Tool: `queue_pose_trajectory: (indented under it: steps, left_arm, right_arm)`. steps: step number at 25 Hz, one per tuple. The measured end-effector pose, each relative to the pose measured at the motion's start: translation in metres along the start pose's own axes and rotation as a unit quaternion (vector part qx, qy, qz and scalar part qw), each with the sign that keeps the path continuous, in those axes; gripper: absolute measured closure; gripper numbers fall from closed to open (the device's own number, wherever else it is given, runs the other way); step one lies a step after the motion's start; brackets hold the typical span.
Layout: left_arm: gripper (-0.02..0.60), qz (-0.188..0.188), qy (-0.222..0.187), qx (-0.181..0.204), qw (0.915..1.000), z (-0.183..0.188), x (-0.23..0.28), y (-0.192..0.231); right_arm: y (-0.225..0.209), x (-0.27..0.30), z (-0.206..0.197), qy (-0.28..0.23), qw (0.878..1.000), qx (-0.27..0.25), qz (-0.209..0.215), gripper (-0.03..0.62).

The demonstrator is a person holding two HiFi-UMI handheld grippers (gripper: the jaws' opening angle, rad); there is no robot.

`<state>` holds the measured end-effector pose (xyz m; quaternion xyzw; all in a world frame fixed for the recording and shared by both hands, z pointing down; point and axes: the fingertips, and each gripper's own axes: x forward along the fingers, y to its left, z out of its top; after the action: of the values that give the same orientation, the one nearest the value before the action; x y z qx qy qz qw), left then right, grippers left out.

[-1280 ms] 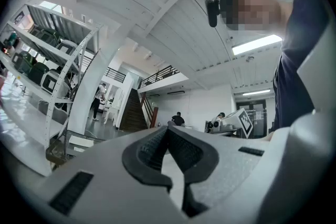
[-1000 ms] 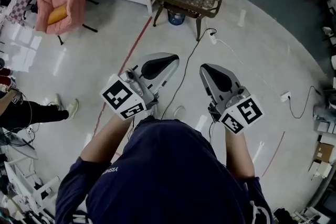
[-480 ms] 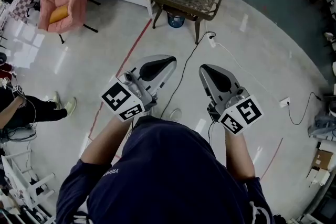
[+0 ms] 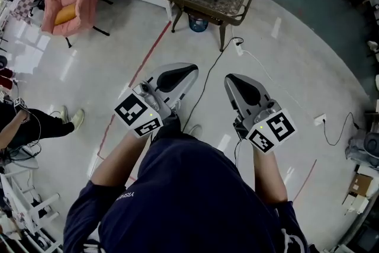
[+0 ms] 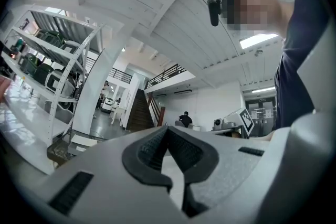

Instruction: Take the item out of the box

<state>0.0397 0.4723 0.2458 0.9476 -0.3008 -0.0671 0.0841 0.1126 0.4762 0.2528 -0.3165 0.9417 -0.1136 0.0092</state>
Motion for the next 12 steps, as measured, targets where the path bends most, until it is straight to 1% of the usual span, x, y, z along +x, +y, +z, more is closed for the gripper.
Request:
queue_pose_trajectory:
  steps: [5, 12]
  left_arm:
    - [0.574, 0.003, 0.000, -0.006, 1.0000, -0.002, 0.011, 0.034]
    - [0.574, -0.004, 0.002, -0.012, 0.9999, 0.003, 0.037, 0.106]
  right_arm:
    - [-0.020, 0.027, -0.001, 0.010, 1.000, 0.000, 0.002, 0.573]
    - [-0.065, 0.084, 0.005, 0.018, 1.000, 0.003, -0.009, 0.574]
